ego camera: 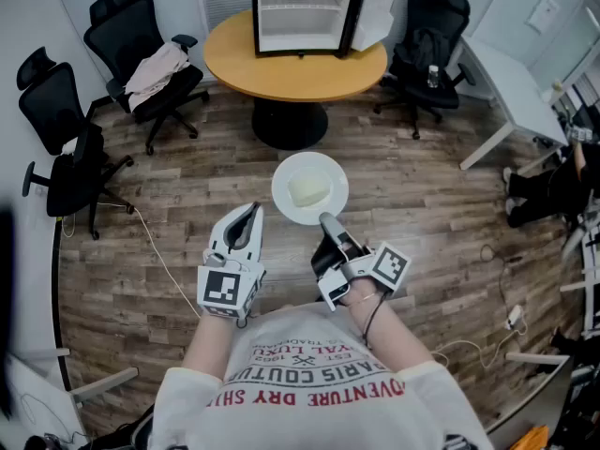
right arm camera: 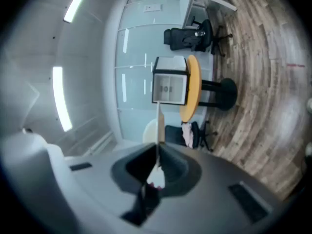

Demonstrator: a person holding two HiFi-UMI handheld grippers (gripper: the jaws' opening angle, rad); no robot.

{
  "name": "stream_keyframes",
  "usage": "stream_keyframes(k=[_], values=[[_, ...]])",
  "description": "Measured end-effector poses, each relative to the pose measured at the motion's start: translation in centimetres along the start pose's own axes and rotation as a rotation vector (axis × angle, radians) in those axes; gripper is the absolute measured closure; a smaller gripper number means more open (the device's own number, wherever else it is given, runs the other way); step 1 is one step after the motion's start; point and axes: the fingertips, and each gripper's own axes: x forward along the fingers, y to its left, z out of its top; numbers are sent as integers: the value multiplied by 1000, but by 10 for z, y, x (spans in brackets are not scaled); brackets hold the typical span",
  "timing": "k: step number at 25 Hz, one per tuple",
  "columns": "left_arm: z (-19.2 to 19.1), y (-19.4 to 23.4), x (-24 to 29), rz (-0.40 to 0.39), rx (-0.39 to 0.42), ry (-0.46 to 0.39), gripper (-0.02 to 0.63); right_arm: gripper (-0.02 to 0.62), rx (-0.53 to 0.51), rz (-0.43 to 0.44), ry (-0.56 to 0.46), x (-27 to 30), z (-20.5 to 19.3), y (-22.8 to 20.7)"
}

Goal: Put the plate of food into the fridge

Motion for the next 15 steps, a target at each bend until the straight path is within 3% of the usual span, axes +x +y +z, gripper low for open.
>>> stream_keyframes(k=[15], values=[[-2,14,7,0,-12,0,572,557,-14,-8,-13,13,4,2]])
